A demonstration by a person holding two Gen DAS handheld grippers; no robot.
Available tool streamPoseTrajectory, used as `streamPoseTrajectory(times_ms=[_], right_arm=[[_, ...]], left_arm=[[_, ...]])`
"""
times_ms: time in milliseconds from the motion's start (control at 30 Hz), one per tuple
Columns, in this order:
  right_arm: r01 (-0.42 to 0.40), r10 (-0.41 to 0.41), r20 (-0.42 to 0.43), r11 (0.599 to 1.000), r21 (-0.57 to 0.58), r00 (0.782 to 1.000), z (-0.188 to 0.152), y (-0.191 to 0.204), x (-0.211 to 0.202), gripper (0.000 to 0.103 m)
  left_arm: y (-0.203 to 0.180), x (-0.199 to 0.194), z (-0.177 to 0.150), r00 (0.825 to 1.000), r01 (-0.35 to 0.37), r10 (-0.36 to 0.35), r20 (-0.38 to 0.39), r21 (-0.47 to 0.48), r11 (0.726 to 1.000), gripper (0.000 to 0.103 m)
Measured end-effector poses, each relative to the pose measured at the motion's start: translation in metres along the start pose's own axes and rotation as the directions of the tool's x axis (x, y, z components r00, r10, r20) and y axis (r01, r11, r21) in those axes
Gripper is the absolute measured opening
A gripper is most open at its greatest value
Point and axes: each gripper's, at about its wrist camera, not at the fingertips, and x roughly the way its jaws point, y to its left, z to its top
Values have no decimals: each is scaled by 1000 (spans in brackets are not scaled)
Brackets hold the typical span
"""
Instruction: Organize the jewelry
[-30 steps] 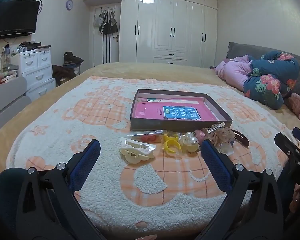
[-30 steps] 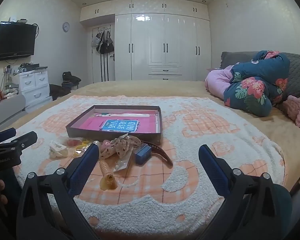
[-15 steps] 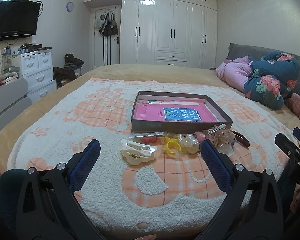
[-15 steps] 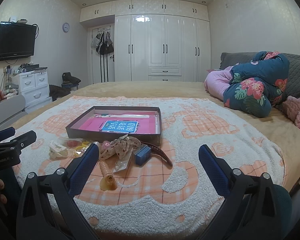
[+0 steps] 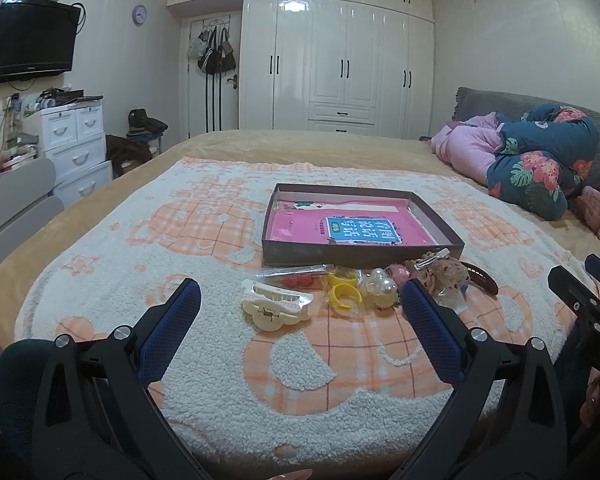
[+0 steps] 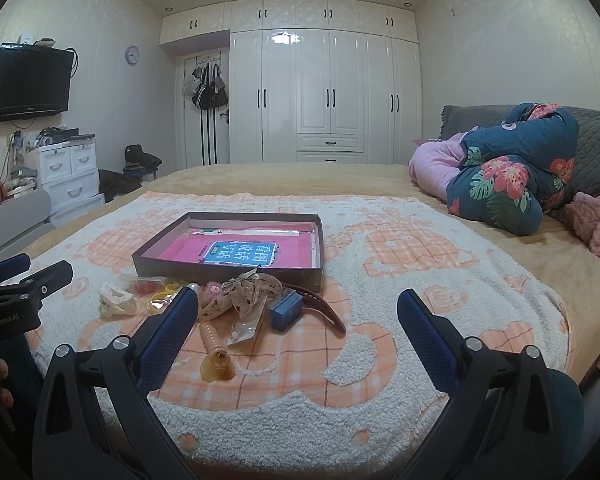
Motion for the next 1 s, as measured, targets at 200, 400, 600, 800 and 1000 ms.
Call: streamPoseTrajectory(times_ms=[200, 400, 600, 800, 1000], right_arm=[[0, 0, -2, 1000, -1, 1000, 0, 1, 0, 97], [-2, 2, -2, 1000, -1, 1000, 0, 1, 0, 97], [-2, 2, -4, 1000, -1, 1000, 0, 1, 0, 97], [-17, 17, -17, 1000, -6, 1000, 0, 2, 3, 97], [-48, 47, -44, 999, -20, 998, -2, 5, 12, 97]], left_arm=[[1, 0, 2, 1000, 2, -2, 4, 0, 1000, 92], [2, 0, 2, 1000, 2, -2, 4, 1, 1000, 92], [1, 0, 1, 1000, 2, -2, 5, 1, 1000, 92], [2, 0, 0, 1000, 1, -1, 2, 1, 1000, 92], [5, 7, -3, 1000, -10, 10, -13, -1, 1000, 92]])
